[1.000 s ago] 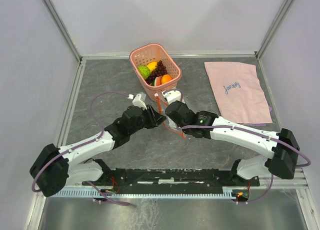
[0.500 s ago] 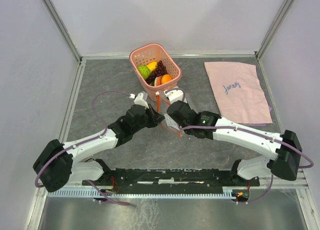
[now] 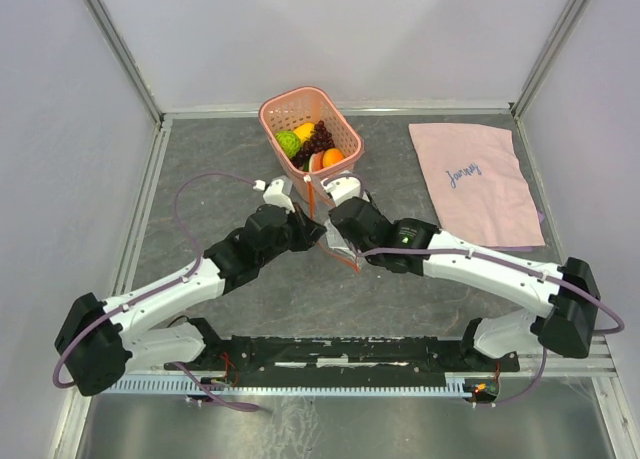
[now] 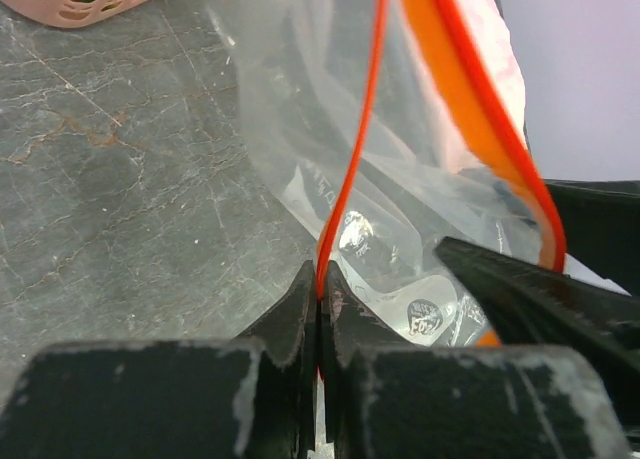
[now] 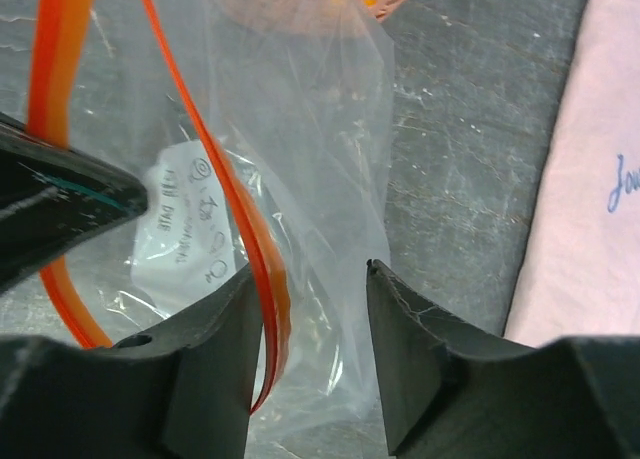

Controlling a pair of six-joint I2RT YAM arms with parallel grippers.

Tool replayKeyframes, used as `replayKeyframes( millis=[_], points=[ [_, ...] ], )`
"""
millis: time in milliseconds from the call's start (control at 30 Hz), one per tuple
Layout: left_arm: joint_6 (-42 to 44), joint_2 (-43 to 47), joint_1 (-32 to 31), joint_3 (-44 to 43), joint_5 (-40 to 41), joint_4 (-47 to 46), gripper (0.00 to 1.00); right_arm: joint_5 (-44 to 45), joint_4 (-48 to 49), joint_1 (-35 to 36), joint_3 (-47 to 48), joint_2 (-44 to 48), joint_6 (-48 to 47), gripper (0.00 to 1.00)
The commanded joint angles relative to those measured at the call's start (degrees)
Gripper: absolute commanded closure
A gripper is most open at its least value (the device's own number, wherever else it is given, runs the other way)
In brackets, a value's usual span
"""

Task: Place the food in the zip-top bag and seal the zipper
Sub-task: Open the zipper of the food storage bag.

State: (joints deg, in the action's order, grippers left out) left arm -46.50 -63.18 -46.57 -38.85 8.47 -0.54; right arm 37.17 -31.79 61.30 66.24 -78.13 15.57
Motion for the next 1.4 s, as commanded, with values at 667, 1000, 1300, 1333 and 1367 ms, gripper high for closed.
replayKeyframes(
  millis=[667, 1000, 1300, 1333, 1367],
  points=[
    [5.8, 4.1, -1.8, -2.3, 6.8, 11.5, 0.97, 15.9, 1.5, -1.3, 3.7, 2.0, -3.4, 0.77],
    [6.4, 3.0, -1.8, -3.1, 7.4, 11.8, 0.97, 10.5, 1.6, -3.5, -0.6, 7.4, -1.7, 0.8],
    [6.1, 0.4, -1.8, -5.6, 2.7, 6.3, 0.97, 4.9, 2.0, -3.6, -1.0, 6.1, -2.8, 0.6],
    [6.1, 0.0, -1.8, -5.8, 2.6, 6.2, 0.97, 4.7, 1.6, -3.5, -0.9, 6.2, -2.8, 0.56],
    [6.1, -0.3, -1.8, -5.9, 2.7, 6.0, 0.97, 4.2, 1.4, -3.6, -0.8, 6.4, -2.8, 0.54]
  ],
)
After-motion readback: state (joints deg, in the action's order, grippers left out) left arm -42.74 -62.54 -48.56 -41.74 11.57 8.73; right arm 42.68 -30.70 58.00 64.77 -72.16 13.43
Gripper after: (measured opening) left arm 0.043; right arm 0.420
